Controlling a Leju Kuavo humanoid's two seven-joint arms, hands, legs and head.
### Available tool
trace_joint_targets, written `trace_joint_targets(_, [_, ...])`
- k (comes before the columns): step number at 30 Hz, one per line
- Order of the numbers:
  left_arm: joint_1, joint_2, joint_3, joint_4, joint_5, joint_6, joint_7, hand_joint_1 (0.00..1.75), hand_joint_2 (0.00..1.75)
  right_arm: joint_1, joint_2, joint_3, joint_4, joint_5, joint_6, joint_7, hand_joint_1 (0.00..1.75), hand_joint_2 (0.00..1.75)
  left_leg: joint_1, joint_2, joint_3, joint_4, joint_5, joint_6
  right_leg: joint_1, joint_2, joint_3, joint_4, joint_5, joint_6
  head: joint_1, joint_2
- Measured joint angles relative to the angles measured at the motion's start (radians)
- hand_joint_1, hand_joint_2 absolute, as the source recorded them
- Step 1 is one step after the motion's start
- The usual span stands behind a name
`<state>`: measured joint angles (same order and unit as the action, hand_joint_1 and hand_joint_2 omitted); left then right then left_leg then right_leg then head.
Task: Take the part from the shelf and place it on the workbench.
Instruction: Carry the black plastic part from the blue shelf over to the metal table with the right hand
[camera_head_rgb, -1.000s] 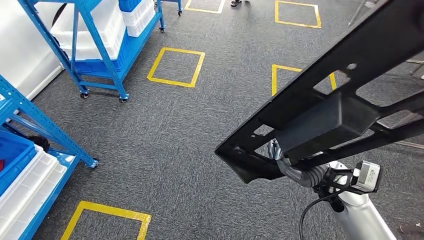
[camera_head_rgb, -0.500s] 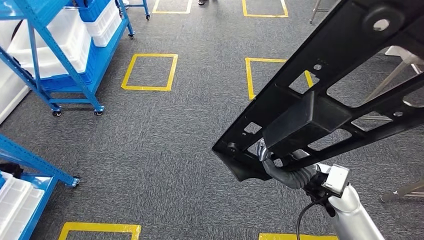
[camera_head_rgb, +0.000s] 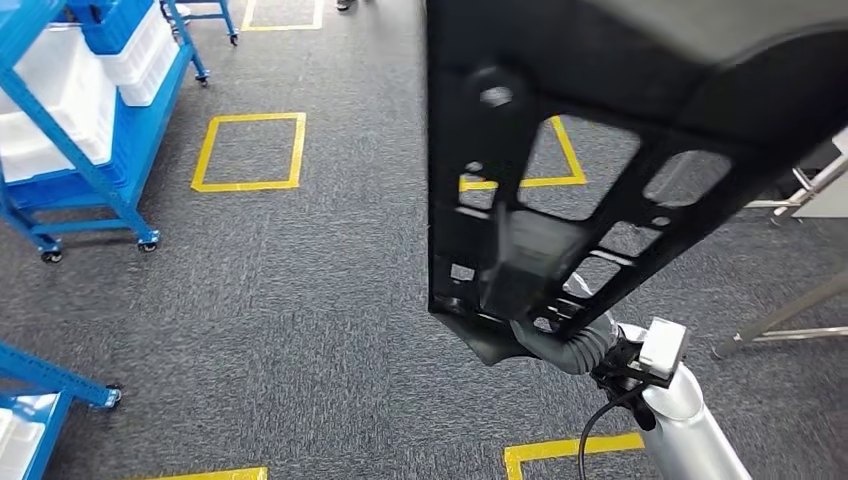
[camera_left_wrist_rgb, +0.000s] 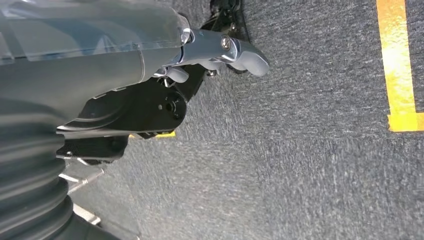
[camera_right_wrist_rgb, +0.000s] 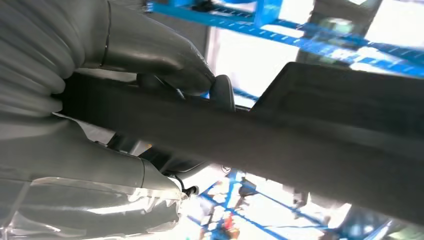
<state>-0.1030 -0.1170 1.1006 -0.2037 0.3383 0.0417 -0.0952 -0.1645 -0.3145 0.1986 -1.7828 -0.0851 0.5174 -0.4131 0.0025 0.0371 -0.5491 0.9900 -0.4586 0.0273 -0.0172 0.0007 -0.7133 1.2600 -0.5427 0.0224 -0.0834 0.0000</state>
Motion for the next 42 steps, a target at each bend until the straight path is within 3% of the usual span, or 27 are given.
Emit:
trace_joint_targets(2, [-0.001, 0.0, 0.0, 0.0, 0.0, -0.001, -0.003, 0.0, 1.75, 0.0, -0.005, 0.003, 0.004, 0.026, -0.005, 0.014, 1.75, 1.75, -0.002, 0.017, 0.003, 0.002, -0.005, -0.006, 0.003, -0.029, 0.072, -0.136, 0.061, -0.003, 0.0, 0.0])
trace_joint_targets(4, [-0.002, 0.001, 0.0, 0.0, 0.0, -0.003, -0.006, 0.0, 1.75, 0.0, -0.009, 0.006, 0.007, 0.045, -0.01, 0.017, 1.75, 1.75, -0.007, 0.029, 0.004, 0.006, -0.01, -0.015, 0.01, -0.052, 0.117, -0.23, 0.086, -0.013, 0.0, 0.0])
trace_joint_targets(5, [-0.002, 0.002, 0.0, 0.0, 0.0, -0.003, -0.007, 0.0, 1.75, 0.0, -0.009, 0.007, 0.009, 0.049, -0.011, 0.017, 1.75, 1.75, -0.009, 0.036, 0.005, 0.007, -0.012, -0.02, 0.014, -0.052, 0.12, -0.241, 0.083, -0.019, 0.0, 0.0])
trace_joint_targets(7, [-0.004, 0.002, 0.0, 0.0, 0.0, -0.004, -0.008, 0.0, 1.75, 0.001, -0.011, 0.009, 0.01, 0.053, -0.012, 0.017, 1.75, 1.75, -0.01, 0.051, 0.007, 0.008, -0.017, -0.03, 0.013, -0.031, 0.116, -0.242, 0.087, -0.029, 0.0, 0.0])
trace_joint_targets(9, [-0.006, 0.004, 0.0, -0.001, 0.0, -0.005, -0.009, 0.0, 1.75, 0.001, -0.012, 0.009, 0.01, 0.043, -0.011, 0.007, 1.75, 1.75, -0.006, 0.031, -0.004, 0.041, -0.044, -0.04, 0.008, -0.015, 0.118, -0.246, 0.09, -0.04, 0.0, 0.0])
trace_joint_targets(12, [-0.003, 0.005, 0.0, -0.001, 0.0, -0.005, -0.011, 0.0, 1.75, 0.0, -0.011, 0.01, 0.01, 0.034, 0.003, 0.005, 1.75, 1.75, -0.001, -0.019, -0.086, 0.229, -0.139, -0.047, 0.008, 0.01, 0.119, -0.248, 0.091, -0.051, 0.0, 0.0])
trace_joint_targets(13, [-0.002, 0.005, 0.0, -0.001, 0.0, -0.004, -0.011, 0.0, 1.75, 0.001, -0.01, 0.012, 0.01, 0.041, 0.007, 0.01, 1.75, 1.75, 0.0, -0.024, -0.112, 0.284, -0.156, -0.048, 0.009, 0.021, 0.119, -0.247, 0.091, -0.053, 0.0, 0.0])
trace_joint_targets(14, [-0.001, 0.005, 0.0, -0.001, 0.0, -0.004, -0.011, 0.0, 1.75, 0.002, -0.009, 0.013, 0.011, 0.05, 0.008, 0.014, 1.75, 1.75, 0.0, -0.027, -0.123, 0.303, -0.153, -0.047, 0.01, 0.032, 0.119, -0.245, 0.091, -0.053, 0.0, 0.0])
trace_joint_targets(15, [-0.001, 0.006, 0.0, -0.001, 0.0, -0.004, -0.011, 0.0, 1.75, 0.003, -0.006, 0.015, 0.012, 0.057, 0.008, 0.015, 1.75, 1.75, 0.0, -0.029, -0.116, 0.284, -0.131, -0.045, 0.011, 0.043, 0.119, -0.244, 0.09, -0.053, 0.0, 0.0])
trace_joint_targets(18, [-0.001, 0.008, 0.0, -0.001, 0.0, -0.003, -0.011, 0.0, 1.75, 0.002, 0.0, 0.018, 0.015, 0.065, 0.006, 0.014, 1.75, 1.75, 0.001, -0.067, -0.032, 0.091, -0.035, -0.032, 0.011, 0.074, 0.118, -0.237, 0.089, -0.048, 0.0, 0.0])
trace_joint_targets(20, [-0.002, 0.01, 0.0, -0.001, 0.0, -0.003, -0.011, 0.0, 1.75, 0.001, 0.003, 0.02, 0.016, 0.067, 0.006, 0.013, 1.75, 1.75, -0.001, -0.092, -0.003, 0.025, -0.019, -0.027, 0.009, 0.091, 0.111, -0.235, 0.091, -0.038, 0.0, 0.0])
trace_joint_targets(22, [-0.004, 0.01, 0.0, -0.001, 0.0, -0.002, -0.011, 0.0, 1.75, 0.002, 0.005, 0.023, 0.017, 0.067, 0.006, 0.013, 1.75, 1.75, 0.0, -0.082, 0.0, 0.016, -0.015, -0.019, 0.006, 0.107, 0.107, -0.237, 0.095, -0.024, 0.0, 0.0])
trace_joint_targets(23, [-0.005, 0.01, 0.0, -0.001, 0.0, -0.002, -0.011, 0.0, 1.75, 0.003, 0.005, 0.024, 0.017, 0.067, 0.006, 0.013, 1.75, 1.75, 0.001, -0.073, 0.003, 0.009, -0.011, -0.013, 0.006, 0.102, 0.104, -0.235, 0.093, -0.018, 0.0, 0.0])
trace_joint_targets(25, [-0.006, 0.009, 0.0, -0.001, 0.0, -0.002, -0.011, 0.0, 1.75, 0.0, 0.006, 0.025, 0.017, 0.067, 0.006, 0.012, 1.75, 1.75, 0.005, -0.053, 0.007, -0.006, -0.001, -0.001, 0.009, 0.063, 0.08, -0.185, 0.059, -0.008, 0.0, 0.0])
trace_joint_targets(27, [-0.005, 0.009, 0.0, -0.001, 0.0, -0.002, -0.011, 0.0, 1.75, -0.001, 0.006, 0.027, 0.017, 0.062, 0.006, 0.007, 1.75, 1.75, 0.001, -0.033, 0.007, -0.009, 0.0, 0.004, 0.005, 0.019, 0.022, -0.066, -0.002, 0.0, 0.0, 0.0])
trace_joint_targets(29, [-0.003, 0.009, 0.0, -0.001, 0.0, 0.0, -0.008, 0.0, 1.75, 0.0, 0.009, 0.027, 0.019, 0.036, 0.008, -0.01, 1.75, 1.75, 0.0, -0.014, 0.006, -0.007, -0.002, 0.003, 0.0, 0.006, -0.02, 0.022, -0.025, 0.006, 0.0, 0.0])
trace_joint_targets(30, [-0.002, 0.009, 0.0, -0.001, 0.0, 0.0, -0.006, 0.0, 1.75, -0.001, 0.01, 0.027, 0.02, 0.021, 0.009, -0.014, 1.75, 1.75, 0.0, -0.004, 0.007, -0.006, -0.004, 0.002, -0.002, 0.003, -0.017, 0.015, -0.009, 0.008, 0.0, 0.0])
trace_joint_targets(31, [-0.003, 0.008, 0.0, -0.001, 0.0, 0.001, -0.004, 0.0, 1.75, -0.006, 0.012, 0.026, 0.02, 0.014, 0.012, -0.009, 1.75, 1.75, 0.0, 0.005, 0.008, -0.004, -0.007, 0.0, -0.004, -0.003, 0.006, -0.03, 0.021, 0.009, 0.0, 0.0])
trace_joint_targets(33, [-0.004, 0.008, 0.001, -0.001, 0.0, 0.001, -0.002, 0.0, 1.75, -0.019, 0.014, 0.026, 0.023, 0.03, 0.012, 0.014, 1.75, 1.75, -0.003, 0.021, 0.011, 0.002, -0.014, -0.008, -0.001, -0.035, 0.076, -0.165, 0.076, 0.005, 0.0, 0.0])
trace_joint_targets(35, [-0.004, 0.008, 0.001, -0.001, 0.0, 0.001, -0.002, 0.0, 1.75, -0.027, 0.013, 0.027, 0.028, 0.041, 0.006, 0.005, 1.75, 1.75, -0.007, 0.034, 0.013, 0.006, -0.021, -0.018, 0.006, -0.053, 0.111, -0.236, 0.092, -0.007, 0.0, 0.0])
trace_joint_targets(37, [-0.005, 0.008, 0.001, -0.001, 0.0, 0.001, -0.002, 0.0, 1.75, -0.028, 0.014, 0.025, 0.031, 0.033, 0.005, -0.013, 1.75, 1.75, -0.008, 0.047, 0.016, 0.007, -0.025, -0.029, 0.01, -0.037, 0.108, -0.239, 0.09, -0.019, 0.0, 0.0])
trace_joint_targets(38, [-0.005, 0.008, 0.001, -0.001, 0.0, 0.001, -0.002, 0.0, 1.75, -0.026, 0.014, 0.023, 0.029, 0.037, 0.005, -0.006, 1.75, 1.75, -0.006, 0.045, 0.017, 0.011, -0.031, -0.035, 0.008, -0.029, 0.109, -0.241, 0.091, -0.025, 0.0, 0.0])
trace_joint_targets(40, [-0.005, 0.008, 0.001, -0.001, 0.0, 0.001, 0.0, 0.0, 1.75, -0.022, 0.014, 0.021, 0.026, 0.058, 0.001, 0.02, 1.75, 1.75, -0.002, 0.017, -0.001, 0.059, -0.065, -0.046, 0.004, -0.014, 0.112, -0.246, 0.094, -0.036, 0.0, 0.0])
trace_joint_targets(42, [-0.003, 0.009, 0.001, -0.001, 0.0, 0.001, 0.005, 0.0, 1.75, -0.019, 0.015, 0.021, 0.029, 0.058, 0.002, 0.025, 1.75, 1.75, 0.001, -0.018, -0.059, 0.184, -0.129, -0.052, 0.004, 0.001, 0.112, -0.246, 0.095, -0.044, 0.0, 0.0])
